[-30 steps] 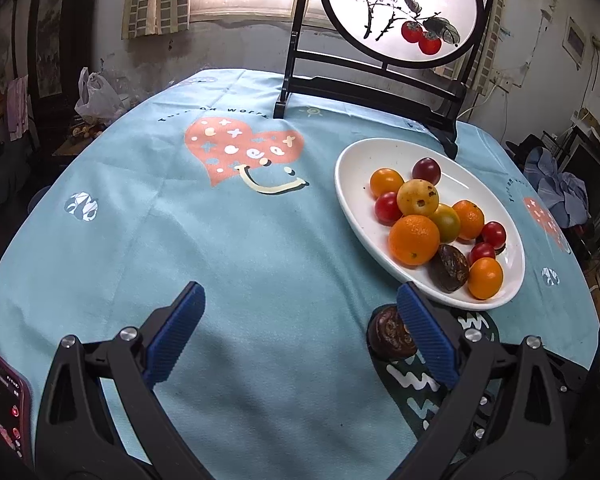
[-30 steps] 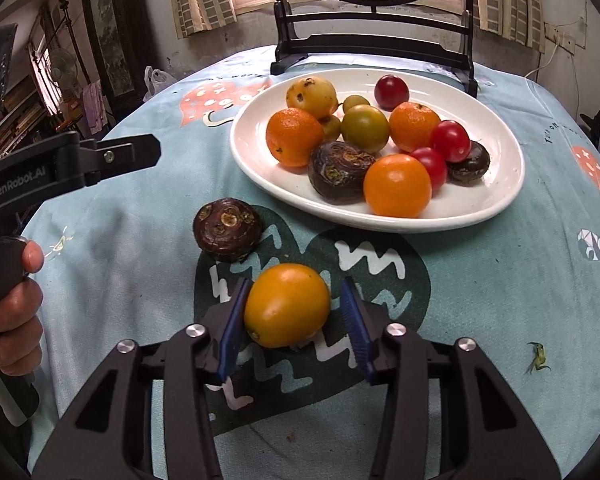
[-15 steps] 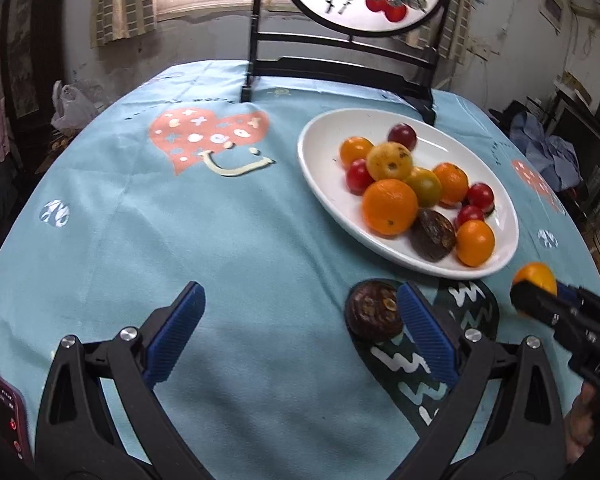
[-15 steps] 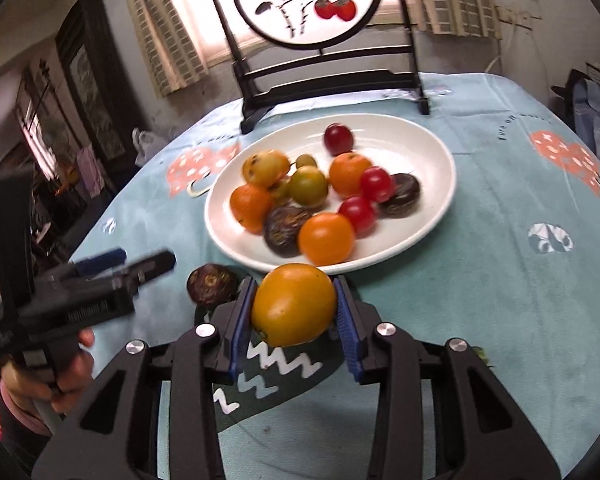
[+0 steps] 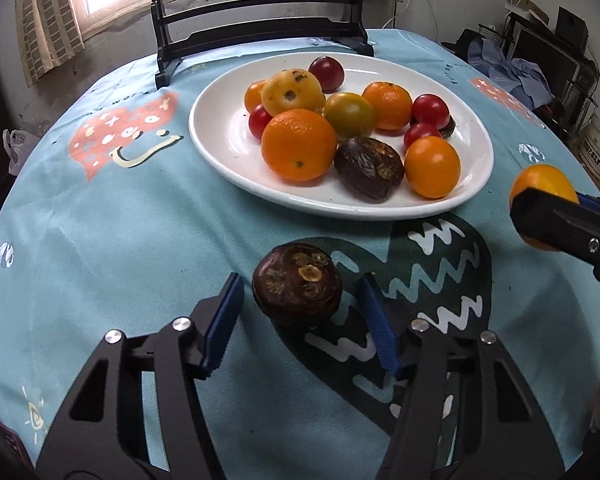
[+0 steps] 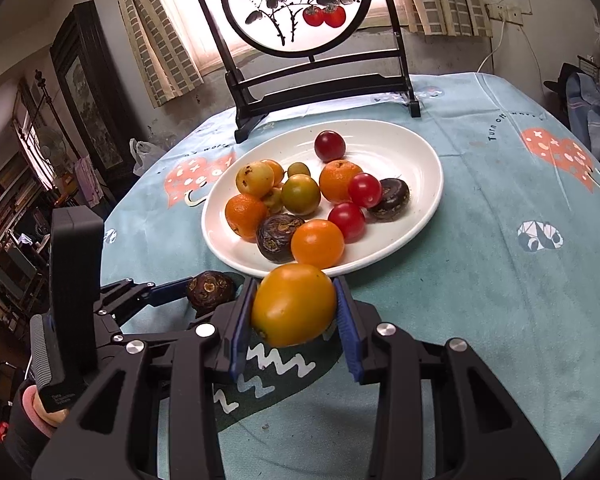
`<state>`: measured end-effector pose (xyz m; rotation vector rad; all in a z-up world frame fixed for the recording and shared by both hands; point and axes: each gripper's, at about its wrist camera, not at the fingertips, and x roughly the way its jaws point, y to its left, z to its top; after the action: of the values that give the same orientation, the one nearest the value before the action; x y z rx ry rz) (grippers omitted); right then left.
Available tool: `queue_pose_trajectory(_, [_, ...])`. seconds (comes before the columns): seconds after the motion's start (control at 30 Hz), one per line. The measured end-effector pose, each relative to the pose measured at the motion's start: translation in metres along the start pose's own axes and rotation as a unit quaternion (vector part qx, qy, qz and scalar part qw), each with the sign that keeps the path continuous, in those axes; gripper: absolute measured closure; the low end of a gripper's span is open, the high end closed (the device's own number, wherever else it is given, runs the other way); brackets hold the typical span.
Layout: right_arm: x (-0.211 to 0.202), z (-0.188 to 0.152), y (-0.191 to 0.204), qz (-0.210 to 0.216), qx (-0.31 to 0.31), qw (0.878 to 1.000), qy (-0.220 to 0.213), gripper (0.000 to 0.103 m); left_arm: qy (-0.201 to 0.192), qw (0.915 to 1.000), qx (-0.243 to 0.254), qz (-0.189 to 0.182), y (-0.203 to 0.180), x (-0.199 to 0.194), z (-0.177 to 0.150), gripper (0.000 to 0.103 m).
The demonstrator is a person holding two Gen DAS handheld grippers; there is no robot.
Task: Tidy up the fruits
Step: 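Carry the tomato and brown fruit onto the white plate while both grippers release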
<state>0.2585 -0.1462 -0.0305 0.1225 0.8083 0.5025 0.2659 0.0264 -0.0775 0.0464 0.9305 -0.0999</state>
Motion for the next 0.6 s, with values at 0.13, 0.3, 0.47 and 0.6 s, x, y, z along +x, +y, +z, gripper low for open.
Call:
queue_pose_trajectory(0.13, [-0.001, 0.0, 0.0, -0.002, 0.0, 1.0, -0.003, 0.064, -0.007, 0.9999, 0.006, 0.005, -0.002, -0.002, -0.002, 0.06])
queue_pose_trajectory(0.3, [-0.002, 0.0, 0.0, -0.002, -0.005, 1.0, -0.002, 0.064, -0.002, 0.9997, -0.014, -0.019, 0.004, -0.009, -0.004, 0.061])
queue_pose_trajectory(0.47, [-0.008, 0.009, -0.001, 0.011, -0.009, 1.0, -0.016, 0.064, -0.043, 0.9977, -0.021, -0.047, 0.007, -0.044, 0.007, 0.061])
queue_pose_trajectory(0.6, [-0.006, 0.039, -0.005, -0.003, -0.012, 0.999, -0.043, 0.064, -0.08, 0.9947, -0.026, -0.059, 0.01, -0.058, 0.049, 0.061])
